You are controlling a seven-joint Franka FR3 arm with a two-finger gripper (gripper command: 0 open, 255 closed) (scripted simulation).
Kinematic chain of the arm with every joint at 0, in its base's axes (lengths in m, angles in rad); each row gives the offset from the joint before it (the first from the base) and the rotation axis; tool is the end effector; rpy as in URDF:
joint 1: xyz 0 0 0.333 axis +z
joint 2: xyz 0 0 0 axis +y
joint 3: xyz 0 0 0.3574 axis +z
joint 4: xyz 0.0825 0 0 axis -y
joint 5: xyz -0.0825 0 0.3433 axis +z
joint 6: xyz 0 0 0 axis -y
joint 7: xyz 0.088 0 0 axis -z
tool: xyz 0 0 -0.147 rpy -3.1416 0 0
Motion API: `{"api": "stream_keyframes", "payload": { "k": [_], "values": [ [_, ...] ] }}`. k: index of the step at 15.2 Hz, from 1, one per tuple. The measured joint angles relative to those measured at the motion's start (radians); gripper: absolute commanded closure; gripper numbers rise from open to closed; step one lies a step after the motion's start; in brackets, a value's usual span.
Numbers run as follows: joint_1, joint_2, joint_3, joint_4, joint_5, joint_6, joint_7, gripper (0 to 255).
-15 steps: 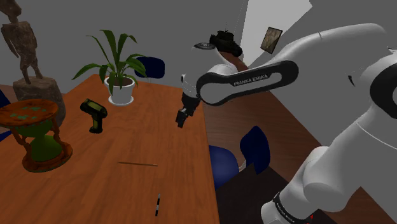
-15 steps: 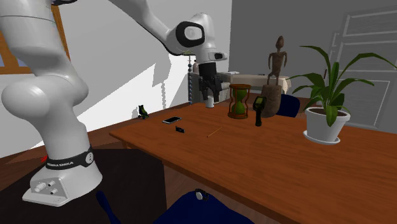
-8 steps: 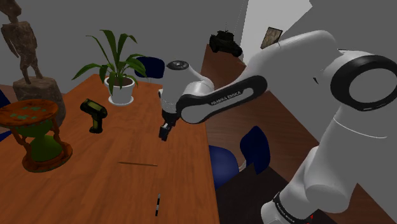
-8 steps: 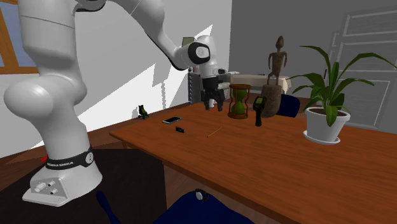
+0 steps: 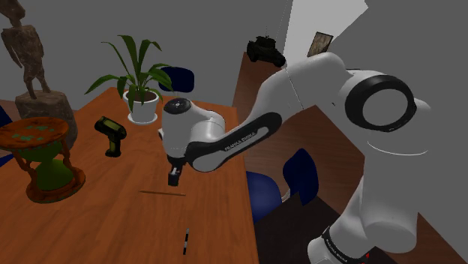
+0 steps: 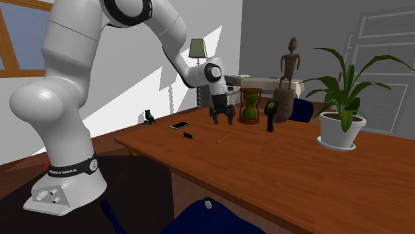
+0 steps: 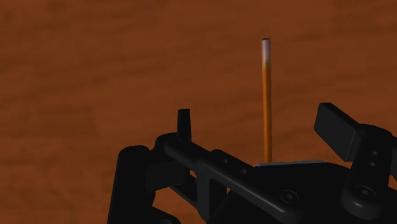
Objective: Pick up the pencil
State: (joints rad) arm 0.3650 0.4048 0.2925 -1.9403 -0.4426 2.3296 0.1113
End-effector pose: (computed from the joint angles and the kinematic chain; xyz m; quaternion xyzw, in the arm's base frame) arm 0.5004 0.3473 0.3101 0.9105 0.4002 0.0457 0.0933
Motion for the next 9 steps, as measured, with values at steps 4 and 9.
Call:
{"api": "stream_keyframes", "payload": {
  "k": [4,9],
  "values": [
    [0.056,0.122,-0.011,0.082,-0.076,0.012,0.000,0],
    [0.077,0.177,-0.026,0.095,-0.111,0.048,0.023,0]
  ]
}}
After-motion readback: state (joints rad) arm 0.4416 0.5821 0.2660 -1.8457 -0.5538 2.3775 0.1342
